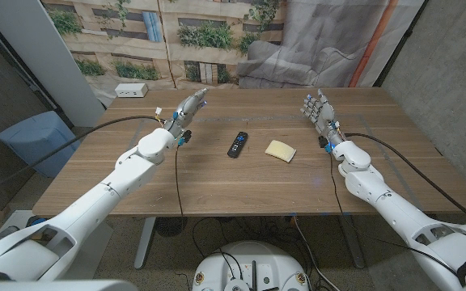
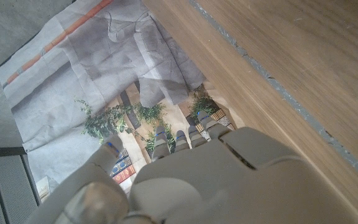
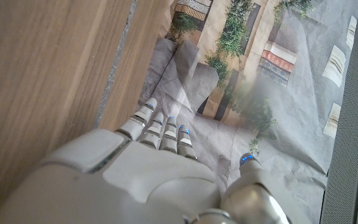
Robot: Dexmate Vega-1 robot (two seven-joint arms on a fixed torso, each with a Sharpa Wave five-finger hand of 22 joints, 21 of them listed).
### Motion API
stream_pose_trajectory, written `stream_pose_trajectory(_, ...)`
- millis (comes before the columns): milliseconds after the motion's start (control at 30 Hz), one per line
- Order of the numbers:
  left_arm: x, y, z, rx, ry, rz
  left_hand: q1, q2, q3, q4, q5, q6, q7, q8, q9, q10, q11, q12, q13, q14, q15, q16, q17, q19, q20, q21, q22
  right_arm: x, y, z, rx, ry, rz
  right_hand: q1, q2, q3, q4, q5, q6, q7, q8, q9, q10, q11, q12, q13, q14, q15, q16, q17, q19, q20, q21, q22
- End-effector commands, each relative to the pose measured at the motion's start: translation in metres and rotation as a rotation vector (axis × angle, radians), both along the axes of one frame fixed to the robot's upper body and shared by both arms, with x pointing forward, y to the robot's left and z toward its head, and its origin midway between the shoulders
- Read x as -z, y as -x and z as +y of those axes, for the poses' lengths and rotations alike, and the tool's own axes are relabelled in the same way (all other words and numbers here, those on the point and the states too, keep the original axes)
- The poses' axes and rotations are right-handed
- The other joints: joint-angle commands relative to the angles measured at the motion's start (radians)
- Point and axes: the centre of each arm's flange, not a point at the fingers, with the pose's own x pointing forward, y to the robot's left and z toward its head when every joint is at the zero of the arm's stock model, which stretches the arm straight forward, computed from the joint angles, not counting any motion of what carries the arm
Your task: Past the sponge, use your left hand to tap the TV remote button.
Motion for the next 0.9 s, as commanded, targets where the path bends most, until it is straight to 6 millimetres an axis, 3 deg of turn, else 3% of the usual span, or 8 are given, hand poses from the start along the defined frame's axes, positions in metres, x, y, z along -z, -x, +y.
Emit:
stream_pose_trajectory(33, -0.012, 0.019, -0.003, -0.086, -0.253, -0.059, -0.022, 0.056, -0.007, 0.020, -0.004, 0.012, -0.008, 0.003, 0.003, 0.003, -0.007, 0.001, 0.005, -0.006, -0.007, 0.008, 0.004, -0.010, -0.027, -0.003, 0.002, 0.007, -0.001, -0.002, 0.005, -0.028, 0.000, 0.001, -0.003, 0.003, 0.008, 0.004, 0.000, 0.003, 0.005, 0.004, -0.005, -0.001, 0.007, -0.001, -0.007, 0.002, 0.005, 0.000, -0.004, -0.002, 0.000, 0.003)
stream_pose_trajectory(267, -0.013, 0.027, -0.015, -0.159, -0.392, -0.090, -0.032, 0.057, -0.027, 0.056, -0.001, 0.015, -0.013, -0.007, 0.003, -0.029, -0.015, -0.010, 0.005, -0.031, -0.018, 0.003, 0.006, -0.042, -0.035, -0.009, 0.003, 0.010, -0.001, -0.004, 0.002, -0.035, 0.000, 0.002, -0.002, 0.003, 0.010, 0.005, -0.002, 0.004, 0.005, 0.003, -0.009, -0.002, 0.006, -0.002, -0.008, 0.003, 0.005, -0.003, -0.006, -0.003, 0.001, 0.003)
stream_pose_trajectory(367, -0.015, 0.031, -0.022, -0.207, -0.466, -0.104, -0.031, 0.058, -0.037, 0.069, 0.001, 0.019, -0.016, -0.011, 0.002, -0.048, -0.019, -0.012, 0.005, -0.046, -0.013, 0.002, 0.006, -0.082, -0.041, -0.017, 0.003, 0.011, -0.002, -0.006, 0.000, -0.039, 0.002, 0.003, -0.001, 0.003, 0.010, 0.006, -0.002, 0.003, 0.005, 0.003, -0.009, -0.002, 0.006, -0.002, -0.008, 0.005, 0.006, -0.005, -0.007, -0.003, 0.001, 0.003)
stream_pose_trajectory(633, -0.019, 0.035, -0.038, -0.256, -0.570, -0.109, -0.031, 0.058, -0.046, 0.075, 0.002, 0.027, -0.020, -0.012, 0.002, -0.058, -0.021, -0.012, 0.005, -0.059, -0.005, 0.002, 0.005, -0.116, -0.038, -0.020, 0.003, 0.015, -0.004, -0.008, -0.007, -0.048, 0.008, 0.004, 0.000, 0.003, 0.012, 0.007, -0.003, 0.003, 0.005, 0.003, -0.011, -0.002, 0.007, -0.003, -0.012, 0.008, 0.005, -0.008, -0.010, 0.000, 0.001, 0.003)
stream_pose_trajectory(900, -0.022, 0.036, -0.052, -0.300, -0.670, -0.098, -0.033, 0.067, -0.051, 0.081, 0.004, 0.031, -0.019, -0.013, 0.002, -0.065, -0.008, -0.011, 0.005, -0.070, 0.002, 0.002, 0.006, -0.132, -0.037, -0.018, 0.003, 0.017, -0.007, -0.010, -0.010, -0.044, 0.020, 0.005, 0.001, 0.003, 0.014, 0.008, -0.002, 0.004, 0.006, 0.003, -0.015, -0.002, 0.006, -0.004, -0.014, 0.010, 0.006, -0.012, -0.013, 0.002, 0.002, 0.003)
